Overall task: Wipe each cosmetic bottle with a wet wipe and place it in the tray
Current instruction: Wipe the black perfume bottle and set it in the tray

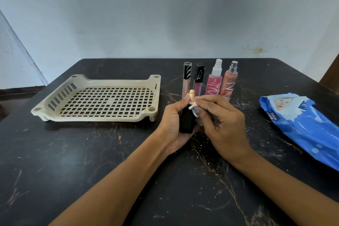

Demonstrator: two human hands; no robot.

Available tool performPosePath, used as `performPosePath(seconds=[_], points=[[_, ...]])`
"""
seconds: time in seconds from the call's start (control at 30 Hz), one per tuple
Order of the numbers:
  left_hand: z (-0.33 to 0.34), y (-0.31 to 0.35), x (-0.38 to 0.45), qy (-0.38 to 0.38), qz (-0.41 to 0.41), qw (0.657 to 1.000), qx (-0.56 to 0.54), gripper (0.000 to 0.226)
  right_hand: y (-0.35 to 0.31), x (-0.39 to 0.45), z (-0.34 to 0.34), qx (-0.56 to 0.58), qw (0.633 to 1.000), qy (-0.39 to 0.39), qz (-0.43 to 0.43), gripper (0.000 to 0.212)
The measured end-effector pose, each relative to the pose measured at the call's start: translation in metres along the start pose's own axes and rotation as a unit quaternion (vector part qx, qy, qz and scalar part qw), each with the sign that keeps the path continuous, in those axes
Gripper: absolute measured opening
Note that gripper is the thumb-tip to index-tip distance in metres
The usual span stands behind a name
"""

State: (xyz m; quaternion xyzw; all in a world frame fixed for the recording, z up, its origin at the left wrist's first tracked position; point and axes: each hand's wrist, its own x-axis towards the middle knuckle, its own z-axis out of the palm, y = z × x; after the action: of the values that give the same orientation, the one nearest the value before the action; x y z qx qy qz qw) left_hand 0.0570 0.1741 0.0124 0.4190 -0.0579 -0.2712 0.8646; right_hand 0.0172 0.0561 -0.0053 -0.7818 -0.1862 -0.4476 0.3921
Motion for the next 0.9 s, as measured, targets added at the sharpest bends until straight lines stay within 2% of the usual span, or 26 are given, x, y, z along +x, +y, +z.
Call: performPosePath(seconds=[0.13, 0.37, 0.43, 0.57, 0.67, 0.9], points=[[0.002, 0.000, -0.003, -0.019, 0.001, 1.000, 0.004, 0.028, 0.001, 0.000, 0.000, -0.007, 1.000, 0.006, 0.012, 0.020], [0.000, 0.004, 0.000, 0.010, -0.008, 0.999, -0.047, 0.042, -0.011, -0.007, -0.001, 0.003, 0.991, -0.079, -0.106, 0.017], [0.000, 0.004, 0.000, 0.006, -0.008, 0.999, -0.052, 0.043, -0.009, -0.007, 0.000, 0.009, 0.992, -0.075, -0.100, 0.017], [-0.002, 0.002, -0.001, 0.016, -0.003, 1.000, -0.025, 0.042, -0.003, -0.004, 0.002, -0.016, 0.999, -0.022, -0.032, 0.023], [0.000, 0.003, -0.003, 0.024, 0.001, 0.999, -0.024, 0.038, -0.001, -0.002, 0.004, -0.030, 0.999, -0.025, -0.015, 0.028], [-0.004, 0.006, 0.001, 0.029, -0.042, 0.998, -0.034, 0.047, -0.004, -0.007, 0.002, -0.035, 0.988, -0.082, -0.126, 0.022]])
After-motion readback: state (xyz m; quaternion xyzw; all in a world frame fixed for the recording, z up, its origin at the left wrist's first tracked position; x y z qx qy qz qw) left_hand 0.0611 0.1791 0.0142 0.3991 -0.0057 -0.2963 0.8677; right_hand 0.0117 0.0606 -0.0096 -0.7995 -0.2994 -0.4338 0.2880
